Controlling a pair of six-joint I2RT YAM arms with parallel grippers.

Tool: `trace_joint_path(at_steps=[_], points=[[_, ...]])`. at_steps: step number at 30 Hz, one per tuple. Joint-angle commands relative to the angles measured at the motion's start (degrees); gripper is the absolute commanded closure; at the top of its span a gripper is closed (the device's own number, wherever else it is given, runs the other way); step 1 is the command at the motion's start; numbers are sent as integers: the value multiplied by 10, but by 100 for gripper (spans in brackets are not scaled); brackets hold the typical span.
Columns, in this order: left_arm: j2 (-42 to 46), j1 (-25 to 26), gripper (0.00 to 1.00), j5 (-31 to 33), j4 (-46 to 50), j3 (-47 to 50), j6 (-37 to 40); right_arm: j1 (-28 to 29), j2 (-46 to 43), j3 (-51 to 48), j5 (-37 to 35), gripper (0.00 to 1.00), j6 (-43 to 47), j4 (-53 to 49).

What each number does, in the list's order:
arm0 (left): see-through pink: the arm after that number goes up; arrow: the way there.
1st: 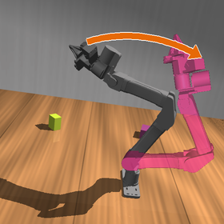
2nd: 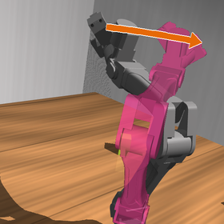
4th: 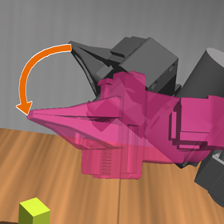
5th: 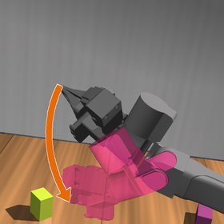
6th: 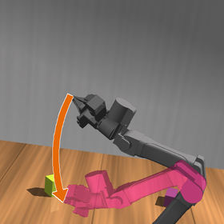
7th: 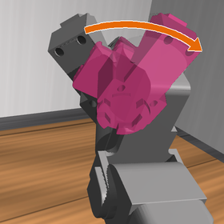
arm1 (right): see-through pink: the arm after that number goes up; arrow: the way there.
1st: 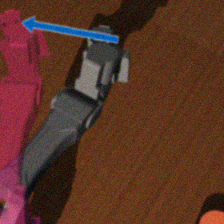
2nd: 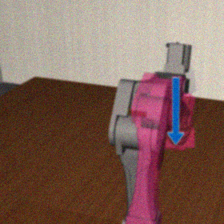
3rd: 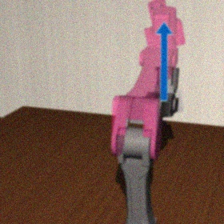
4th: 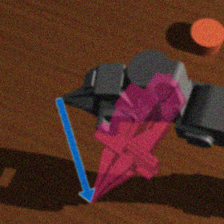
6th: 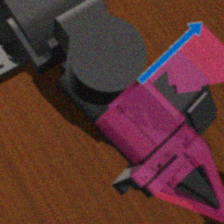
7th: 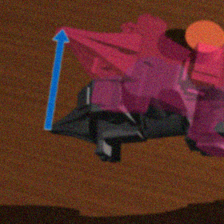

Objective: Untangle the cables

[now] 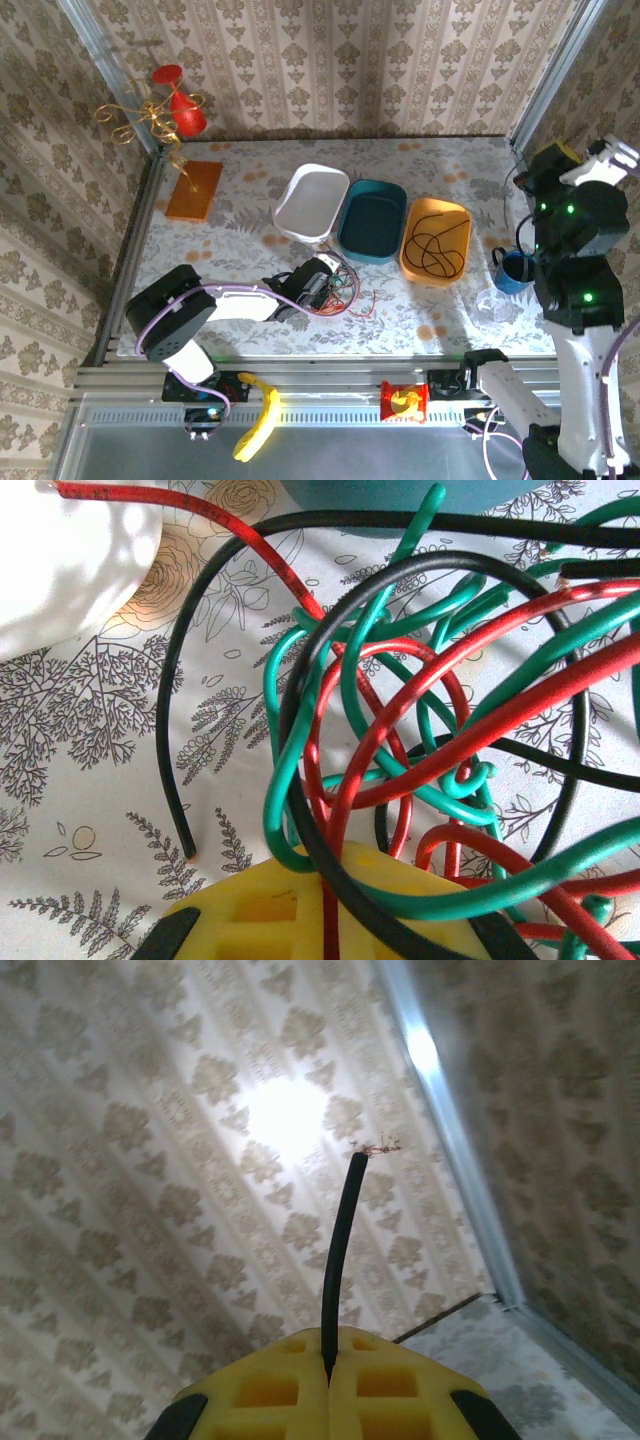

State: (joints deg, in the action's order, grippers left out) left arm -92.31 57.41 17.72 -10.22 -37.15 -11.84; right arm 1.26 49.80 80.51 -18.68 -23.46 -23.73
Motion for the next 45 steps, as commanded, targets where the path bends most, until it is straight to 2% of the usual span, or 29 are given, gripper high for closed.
trace_joint_path(at_steps=[1,10,21,27,30,34,38,45], points=[[-16,0,90,9,41,9,1,-3,36,13,89,100,30,0],[-14,2,90,3,38,6,-1,-6,90,65,85,100,83,3],[-26,3,90,-4,35,-1,-6,-7,94,-7,109,100,76,4],[-31,4,90,-5,35,-6,-7,-7,102,-31,152,100,55,8],[-30,6,90,-4,36,-7,-8,-7,100,-11,144,100,63,18],[-30,7,90,-3,36,-5,-10,-7,108,62,123,100,97,12],[-33,8,90,-3,35,-4,-12,-7,120,117,132,100,104,10],[-39,10,90,-2,34,-9,-14,-7,124,114,148,100,84,11]])
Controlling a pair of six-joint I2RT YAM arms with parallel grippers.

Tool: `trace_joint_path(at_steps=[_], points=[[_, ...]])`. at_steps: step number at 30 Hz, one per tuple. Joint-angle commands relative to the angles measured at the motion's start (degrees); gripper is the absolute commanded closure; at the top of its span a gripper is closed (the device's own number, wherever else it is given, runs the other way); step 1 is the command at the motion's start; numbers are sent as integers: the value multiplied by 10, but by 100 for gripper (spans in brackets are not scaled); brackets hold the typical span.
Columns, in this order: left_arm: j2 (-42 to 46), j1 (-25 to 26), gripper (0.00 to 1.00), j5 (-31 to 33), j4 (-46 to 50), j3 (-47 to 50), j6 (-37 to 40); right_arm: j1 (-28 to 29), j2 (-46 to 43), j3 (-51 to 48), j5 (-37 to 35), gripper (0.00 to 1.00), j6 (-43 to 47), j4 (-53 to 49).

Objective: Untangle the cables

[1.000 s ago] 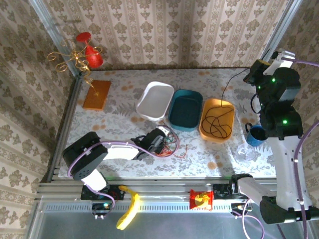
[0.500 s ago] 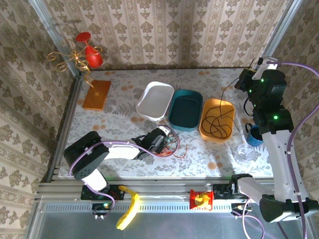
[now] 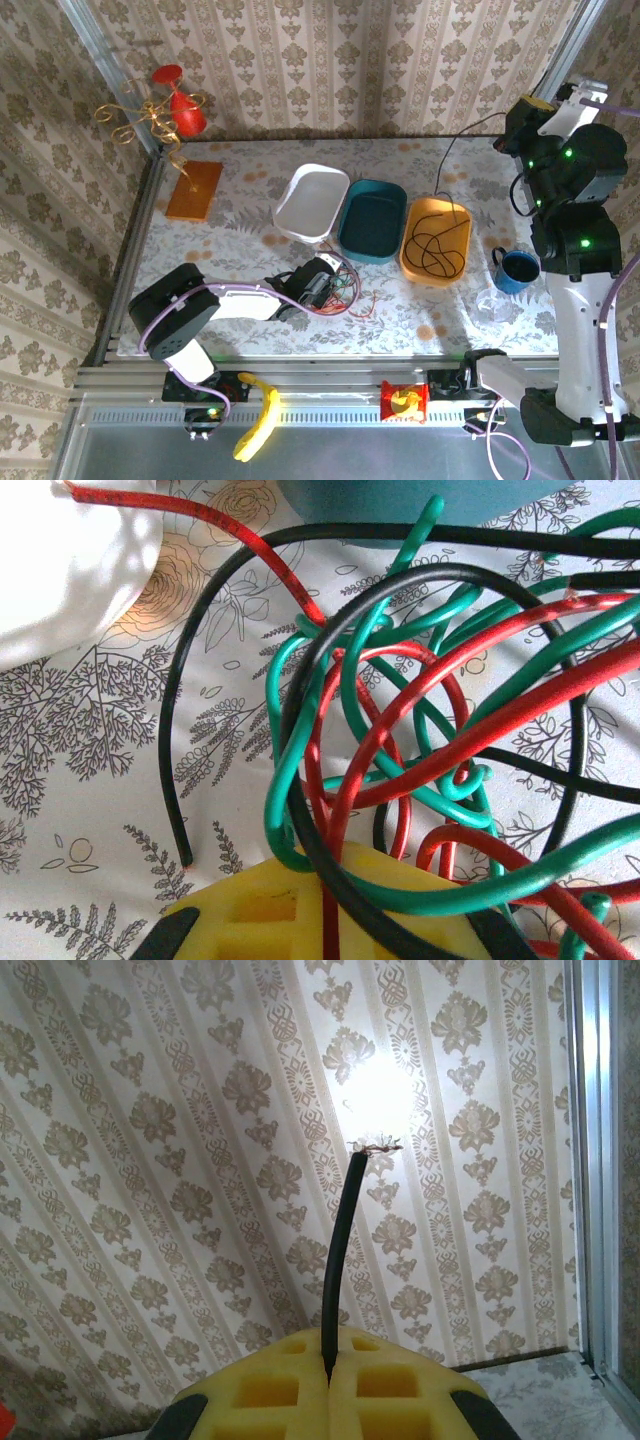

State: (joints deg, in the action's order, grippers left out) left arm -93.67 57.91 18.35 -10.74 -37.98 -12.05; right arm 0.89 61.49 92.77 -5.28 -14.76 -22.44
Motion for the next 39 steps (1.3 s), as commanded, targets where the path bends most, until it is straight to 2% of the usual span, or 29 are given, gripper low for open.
trace_joint_path(at_steps=[1,11,16,31,36,39], points=[[-26,6,90,-9,40,-2,-12,-4,5,-22,14,100,-6,-1],[-36,9,90,-15,38,-8,-10,-1,-48,-254,-29,100,-53,-1],[-42,9,90,-18,38,-13,-9,20,-66,-338,-94,100,-54,-9],[-50,12,90,-23,41,-22,-6,142,-51,-315,-289,100,3,-55],[-52,12,90,-33,42,-26,1,189,-72,-358,-360,100,-55,-95],[-53,12,90,-36,47,-30,6,212,-98,-391,-434,100,-118,-140]])
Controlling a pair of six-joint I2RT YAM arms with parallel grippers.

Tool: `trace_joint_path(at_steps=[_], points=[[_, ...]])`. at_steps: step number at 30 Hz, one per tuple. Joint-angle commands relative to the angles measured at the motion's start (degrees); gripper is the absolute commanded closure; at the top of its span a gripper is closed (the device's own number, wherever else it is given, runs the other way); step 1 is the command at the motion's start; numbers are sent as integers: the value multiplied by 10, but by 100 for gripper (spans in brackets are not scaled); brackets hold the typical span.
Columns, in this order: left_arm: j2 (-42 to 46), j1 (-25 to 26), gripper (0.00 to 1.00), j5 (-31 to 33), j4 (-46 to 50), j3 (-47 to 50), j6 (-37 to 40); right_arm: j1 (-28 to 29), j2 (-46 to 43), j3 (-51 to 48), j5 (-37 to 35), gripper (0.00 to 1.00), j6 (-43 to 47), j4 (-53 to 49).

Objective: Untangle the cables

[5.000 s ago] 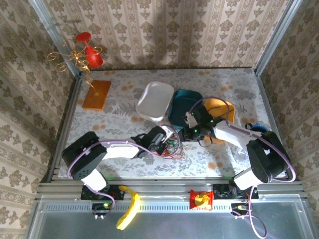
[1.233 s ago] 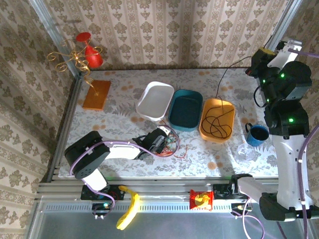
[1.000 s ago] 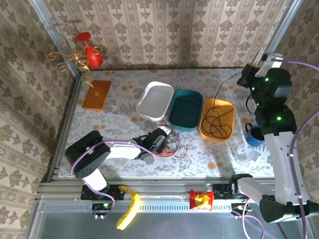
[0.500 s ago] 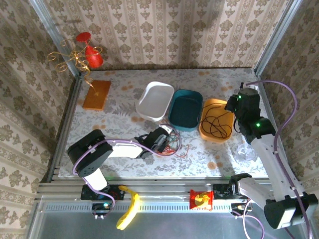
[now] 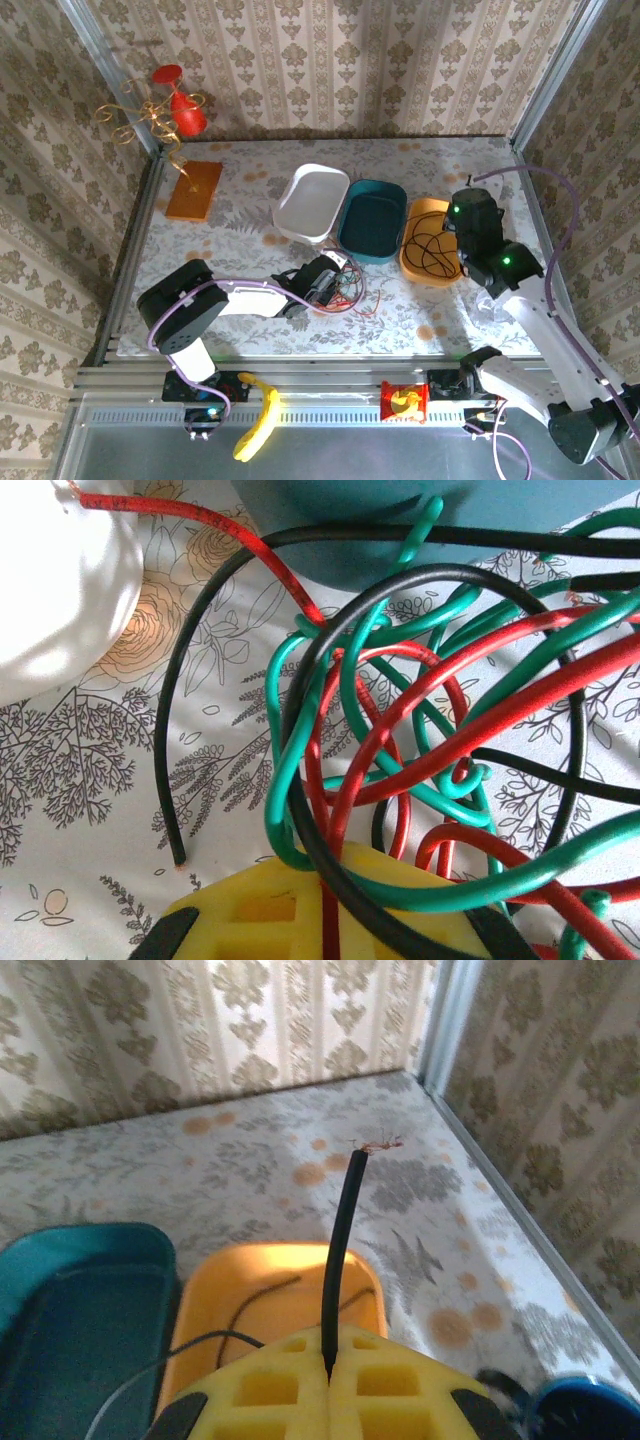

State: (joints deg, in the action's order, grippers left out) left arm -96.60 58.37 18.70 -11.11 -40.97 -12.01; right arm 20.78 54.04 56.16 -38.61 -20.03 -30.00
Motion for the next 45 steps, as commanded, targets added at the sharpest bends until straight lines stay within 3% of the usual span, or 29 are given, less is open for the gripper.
trace_joint_path(at_steps=[1,8,16,28,35,42,45], points=[[-23,8,90,-41,52,-1,7,17,-36,-38,-130,100,-96,-89],[-23,7,89,-50,60,-5,16,6,-71,-84,-259,100,-253,-247],[-30,7,89,-52,56,-9,13,-8,-36,-97,-215,100,-269,-245],[-31,9,89,-49,51,-5,4,75,114,-69,-158,100,-334,-197],[-28,10,89,-45,56,-2,1,125,125,-66,-118,100,-288,-99],[-26,10,89,-43,50,3,1,214,151,0,-231,100,-227,-109],[-26,11,89,-42,49,3,1,234,166,12,-240,100,-209,-101]])
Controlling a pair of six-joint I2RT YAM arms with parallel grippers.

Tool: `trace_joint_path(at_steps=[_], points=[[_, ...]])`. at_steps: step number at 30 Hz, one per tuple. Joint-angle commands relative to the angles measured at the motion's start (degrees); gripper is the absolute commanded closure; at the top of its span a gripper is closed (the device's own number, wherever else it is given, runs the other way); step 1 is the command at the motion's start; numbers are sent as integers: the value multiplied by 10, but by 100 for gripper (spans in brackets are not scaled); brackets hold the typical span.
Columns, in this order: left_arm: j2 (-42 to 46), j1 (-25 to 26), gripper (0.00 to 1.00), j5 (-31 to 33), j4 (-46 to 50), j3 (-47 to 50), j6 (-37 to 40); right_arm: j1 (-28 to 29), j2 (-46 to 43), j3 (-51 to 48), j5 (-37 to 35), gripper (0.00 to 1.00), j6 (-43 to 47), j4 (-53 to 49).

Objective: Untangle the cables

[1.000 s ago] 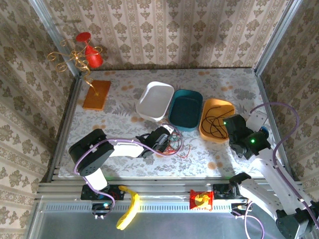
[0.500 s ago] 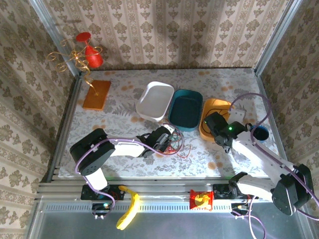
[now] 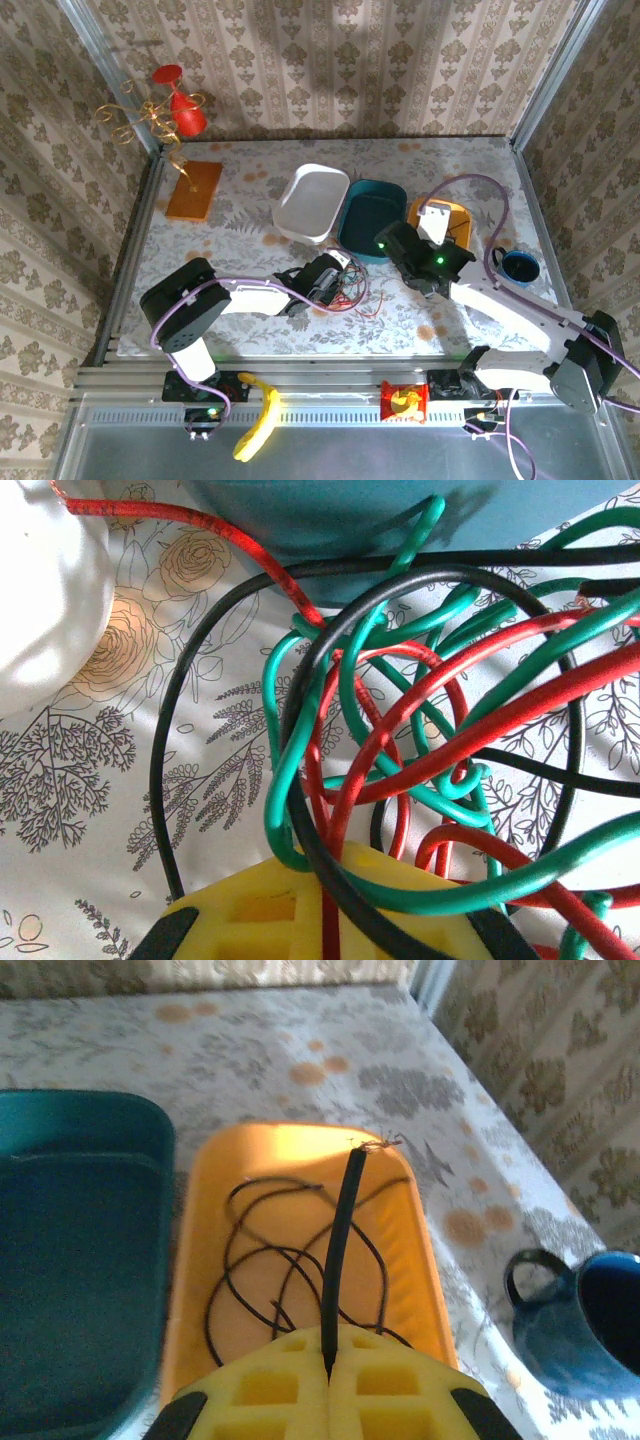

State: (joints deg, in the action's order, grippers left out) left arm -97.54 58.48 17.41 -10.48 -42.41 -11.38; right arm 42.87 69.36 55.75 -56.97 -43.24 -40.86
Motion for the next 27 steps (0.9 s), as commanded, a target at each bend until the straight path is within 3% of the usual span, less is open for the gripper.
trace_joint_path(at_steps=[1,10,16,27], points=[[-16,9,89,-28,42,16,-6,12,15,17,-47,100,10,2],[-10,11,89,-25,43,20,-5,-63,14,-46,100,100,-59,12],[-8,11,89,-25,44,18,-1,-131,44,-80,209,100,-41,52],[2,11,89,-18,49,16,4,-176,156,-48,285,100,-4,77]])
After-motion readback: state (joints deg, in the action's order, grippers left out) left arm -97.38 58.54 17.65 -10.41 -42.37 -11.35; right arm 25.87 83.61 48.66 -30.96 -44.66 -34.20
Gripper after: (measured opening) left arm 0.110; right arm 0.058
